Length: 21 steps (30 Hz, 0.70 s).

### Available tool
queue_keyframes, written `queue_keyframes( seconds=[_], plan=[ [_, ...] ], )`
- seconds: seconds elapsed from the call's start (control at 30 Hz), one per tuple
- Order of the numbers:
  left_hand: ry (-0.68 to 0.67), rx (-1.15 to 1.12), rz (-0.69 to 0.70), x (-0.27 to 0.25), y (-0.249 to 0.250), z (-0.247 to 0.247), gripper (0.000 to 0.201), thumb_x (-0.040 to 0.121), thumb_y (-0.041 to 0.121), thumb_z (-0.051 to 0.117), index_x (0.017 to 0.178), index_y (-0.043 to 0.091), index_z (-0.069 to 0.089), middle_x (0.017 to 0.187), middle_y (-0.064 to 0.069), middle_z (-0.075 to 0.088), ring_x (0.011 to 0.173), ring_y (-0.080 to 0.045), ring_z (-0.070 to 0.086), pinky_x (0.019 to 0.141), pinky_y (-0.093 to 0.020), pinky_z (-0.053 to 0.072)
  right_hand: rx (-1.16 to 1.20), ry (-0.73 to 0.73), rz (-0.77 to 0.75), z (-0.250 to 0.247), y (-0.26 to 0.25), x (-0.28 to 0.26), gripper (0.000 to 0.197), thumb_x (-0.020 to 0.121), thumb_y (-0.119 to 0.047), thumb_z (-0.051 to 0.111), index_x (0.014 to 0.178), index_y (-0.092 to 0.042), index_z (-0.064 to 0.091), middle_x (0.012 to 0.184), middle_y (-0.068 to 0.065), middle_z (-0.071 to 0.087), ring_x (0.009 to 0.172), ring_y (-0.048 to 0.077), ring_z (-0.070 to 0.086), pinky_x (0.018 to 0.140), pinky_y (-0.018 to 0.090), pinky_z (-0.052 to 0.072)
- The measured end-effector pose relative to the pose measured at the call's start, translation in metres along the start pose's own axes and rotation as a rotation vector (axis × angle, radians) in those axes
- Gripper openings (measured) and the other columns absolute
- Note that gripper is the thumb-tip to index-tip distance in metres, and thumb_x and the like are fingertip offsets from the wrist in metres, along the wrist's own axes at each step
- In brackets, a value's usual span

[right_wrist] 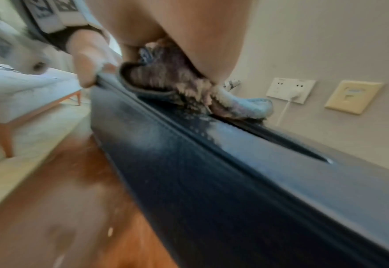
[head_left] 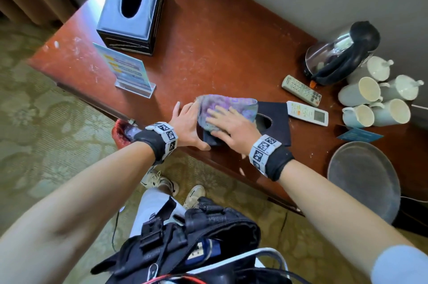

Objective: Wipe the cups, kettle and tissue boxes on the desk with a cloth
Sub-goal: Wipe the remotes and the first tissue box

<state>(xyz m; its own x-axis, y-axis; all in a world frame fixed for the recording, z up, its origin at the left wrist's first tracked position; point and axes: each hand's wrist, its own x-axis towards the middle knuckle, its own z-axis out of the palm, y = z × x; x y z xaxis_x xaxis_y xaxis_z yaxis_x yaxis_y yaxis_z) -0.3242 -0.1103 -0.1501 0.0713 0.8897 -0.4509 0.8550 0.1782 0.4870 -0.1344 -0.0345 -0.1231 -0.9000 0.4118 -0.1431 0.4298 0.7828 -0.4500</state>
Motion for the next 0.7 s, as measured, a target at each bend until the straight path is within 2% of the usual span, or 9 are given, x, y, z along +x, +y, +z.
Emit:
queue_keyframes(
  seconds=[0.07, 0.1, 0.23, 0.33, 0.4, 0.5, 0.63, 0.7],
  plan=[
    [0.014, -0.012, 0.0, 0.0, 0.001, 0.0, 0.148, 0.04, 0.08, 0.057, 0.154, 0.005, 0.002, 0.155, -0.009, 0.023, 0.147, -0.025, 0.013, 0.121, -0.053, -0.008, 0.025, 0.033, 0.092, 0.0, -0.003, 0.009, 0.045, 0.102, -0.028, 0.049, 0.145, -0.015, 0.048, 0.156, 0.004, 0.036, 0.149, 0.024, 0.022, 0.123, 0.043, 0.007],
    [0.024, -0.022, 0.004, -0.001, 0.001, 0.0, 0.146, 0.042, 0.078, 0.061, 0.154, 0.005, 0.002, 0.153, -0.009, 0.025, 0.146, -0.025, 0.015, 0.121, -0.052, -0.008, 0.034, 0.053, 0.087, 0.002, -0.004, 0.008, 0.044, 0.102, -0.028, 0.048, 0.144, -0.015, 0.05, 0.155, 0.004, 0.038, 0.149, 0.025, 0.024, 0.123, 0.044, 0.008],
    [0.044, -0.05, 0.019, -0.002, -0.002, -0.001, 0.15, 0.056, 0.067, 0.08, 0.154, 0.006, -0.015, 0.159, -0.01, 0.018, 0.149, -0.023, 0.012, 0.121, -0.049, -0.011, -0.008, 0.054, -0.109, 0.009, -0.001, -0.024, 0.043, 0.1, -0.035, 0.042, 0.132, -0.014, 0.062, 0.145, 0.004, 0.052, 0.142, 0.026, 0.038, 0.119, 0.048, 0.021],
    [0.047, -0.043, 0.029, -0.005, 0.001, -0.004, 0.149, 0.058, 0.065, 0.082, 0.154, 0.008, -0.017, 0.161, -0.011, 0.017, 0.149, -0.023, 0.011, 0.121, -0.049, -0.01, -0.085, 0.024, -0.204, 0.001, 0.011, -0.046, 0.043, 0.099, -0.033, 0.043, 0.13, -0.013, 0.063, 0.143, 0.004, 0.054, 0.138, 0.027, 0.043, 0.116, 0.05, 0.027],
    [0.046, -0.053, 0.036, -0.006, 0.0, -0.005, 0.148, 0.058, 0.064, 0.082, 0.154, 0.009, -0.016, 0.162, -0.01, 0.014, 0.15, -0.024, 0.012, 0.121, -0.05, -0.01, -0.13, 0.014, -0.217, -0.004, 0.021, -0.062, 0.042, 0.099, -0.032, 0.043, 0.13, -0.013, 0.063, 0.143, 0.004, 0.054, 0.137, 0.026, 0.045, 0.115, 0.05, 0.028],
    [0.044, -0.07, 0.037, -0.007, 0.001, -0.005, 0.146, 0.058, 0.061, 0.083, 0.155, 0.011, -0.014, 0.164, -0.009, 0.01, 0.149, -0.025, 0.013, 0.121, -0.052, -0.009, -0.165, 0.084, -0.109, -0.011, 0.046, -0.095, 0.042, 0.099, -0.033, 0.044, 0.131, -0.014, 0.063, 0.143, 0.004, 0.053, 0.136, 0.026, 0.046, 0.115, 0.049, 0.031],
    [0.043, -0.075, 0.032, -0.007, 0.004, -0.005, 0.145, 0.059, 0.058, 0.084, 0.155, 0.012, -0.015, 0.164, -0.009, 0.008, 0.149, -0.025, 0.014, 0.121, -0.053, -0.009, -0.189, 0.271, 0.161, -0.006, 0.057, -0.121, 0.043, 0.097, -0.034, 0.044, 0.128, -0.012, 0.064, 0.139, 0.005, 0.057, 0.131, 0.032, 0.052, 0.116, 0.044, 0.029],
    [0.042, -0.071, 0.026, -0.006, 0.004, -0.004, 0.146, 0.058, 0.058, 0.084, 0.155, 0.012, -0.015, 0.164, -0.009, 0.009, 0.149, -0.025, 0.015, 0.121, -0.052, -0.009, -0.17, 0.35, 0.212, 0.008, 0.039, -0.106, 0.041, 0.097, -0.033, 0.045, 0.124, -0.012, 0.067, 0.136, 0.006, 0.06, 0.129, 0.033, 0.053, 0.111, 0.051, 0.037]
  ],
)
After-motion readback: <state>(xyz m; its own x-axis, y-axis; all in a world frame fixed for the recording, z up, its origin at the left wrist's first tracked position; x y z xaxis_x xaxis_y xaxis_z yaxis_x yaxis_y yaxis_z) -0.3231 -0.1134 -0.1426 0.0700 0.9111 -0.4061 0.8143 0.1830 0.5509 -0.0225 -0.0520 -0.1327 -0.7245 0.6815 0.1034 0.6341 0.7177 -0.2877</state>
